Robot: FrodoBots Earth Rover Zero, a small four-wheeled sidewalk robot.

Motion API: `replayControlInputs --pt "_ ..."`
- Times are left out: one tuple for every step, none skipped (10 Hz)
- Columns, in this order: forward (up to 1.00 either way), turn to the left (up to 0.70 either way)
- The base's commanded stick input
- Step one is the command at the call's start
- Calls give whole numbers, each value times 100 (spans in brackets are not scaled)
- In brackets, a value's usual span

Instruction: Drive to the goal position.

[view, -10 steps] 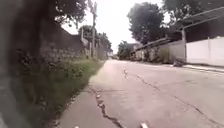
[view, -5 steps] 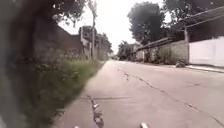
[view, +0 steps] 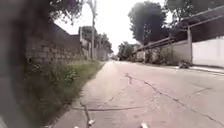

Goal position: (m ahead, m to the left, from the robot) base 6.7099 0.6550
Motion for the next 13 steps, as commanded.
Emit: replayControlInputs --pt "70 0" --pt "70 0" --pt "70 0" --pt "70 0" --pt "70 0" --pt "70 0" --pt "70 0" --pt "70 0" --pt "70 0" --pt "70 0" --pt "70 0" --pt "70 0" --pt "70 0"
